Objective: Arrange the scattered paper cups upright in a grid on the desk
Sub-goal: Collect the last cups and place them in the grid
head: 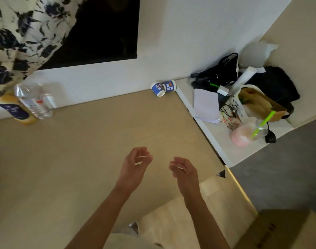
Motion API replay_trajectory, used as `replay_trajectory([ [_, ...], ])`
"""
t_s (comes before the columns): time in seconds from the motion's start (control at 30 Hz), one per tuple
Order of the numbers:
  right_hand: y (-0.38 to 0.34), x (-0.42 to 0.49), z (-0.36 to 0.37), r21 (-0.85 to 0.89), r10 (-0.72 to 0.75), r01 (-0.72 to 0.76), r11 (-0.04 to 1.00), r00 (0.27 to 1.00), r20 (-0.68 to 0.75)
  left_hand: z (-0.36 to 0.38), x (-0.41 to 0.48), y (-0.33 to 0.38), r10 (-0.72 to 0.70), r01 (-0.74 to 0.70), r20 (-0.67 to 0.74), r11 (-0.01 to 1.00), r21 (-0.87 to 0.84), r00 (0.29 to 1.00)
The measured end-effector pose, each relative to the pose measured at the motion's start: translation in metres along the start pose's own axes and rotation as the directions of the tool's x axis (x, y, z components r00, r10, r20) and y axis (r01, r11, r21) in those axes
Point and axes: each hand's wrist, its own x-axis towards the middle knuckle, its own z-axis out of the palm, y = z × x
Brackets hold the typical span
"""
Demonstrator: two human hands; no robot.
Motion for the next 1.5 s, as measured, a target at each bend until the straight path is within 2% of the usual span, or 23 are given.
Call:
replay_trajectory([
  [0.3, -0.036, 0.129, 0.021, -0.104, 0.003, 0.010, 0.995, 0.993, 0.116, 0.019, 0.071, 0.026, -0.058, 0.058, -0.132, 0.998, -0.003, 0.990],
  [0.63, -0.093, 0.321, 0.078, -0.319, -0.068, 0.103, 0.942, 0.991, 0.119, 0.042, 0.135, 0.058, -0.104, 0.113, -0.303, 0.994, 0.013, 0.947],
  [0.8, -0.103, 0.417, 0.122, -0.508, -0.141, 0.222, 0.832, 0.971, 0.193, 0.049, 0.169, 0.068, -0.124, 0.133, -0.381, 0.991, -0.004, 0.916],
  [0.97, -0.096, 0.461, 0.154, -0.695, -0.217, 0.351, 0.627, 0.936, 0.277, 0.055, 0.179, 0.068, -0.141, 0.161, -0.398, 0.987, 0.016, 0.906],
  [1.07, -0.086, 0.474, 0.163, -0.772, -0.228, 0.363, 0.522, 0.931, 0.284, 0.057, 0.179, 0.064, -0.145, 0.172, -0.402, 0.985, 0.031, 0.904],
  [1.17, -0.080, 0.476, 0.170, -0.794, -0.249, 0.359, 0.491, 0.931, 0.267, 0.060, 0.178, 0.060, -0.154, 0.186, -0.399, 0.982, 0.041, 0.904],
  [1.23, -0.074, 0.477, 0.172, -0.782, -0.253, 0.364, 0.506, 0.929, 0.269, 0.062, 0.178, 0.058, -0.165, 0.197, -0.401, 0.980, 0.039, 0.901],
  [1.3, -0.068, 0.476, 0.170, -0.748, -0.231, 0.350, 0.564, 0.936, 0.264, 0.063, 0.181, 0.056, -0.172, 0.204, -0.401, 0.978, 0.040, 0.900],
  [1.4, -0.066, 0.465, 0.158, -0.616, -0.166, 0.287, 0.734, 0.955, 0.247, 0.066, 0.189, 0.057, -0.180, 0.211, -0.402, 0.977, 0.032, 0.898],
  [1.5, -0.074, 0.429, 0.143, -0.347, -0.087, 0.191, 0.918, 0.952, 0.293, 0.068, 0.203, 0.058, -0.189, 0.211, -0.425, 0.978, 0.004, 0.885],
])
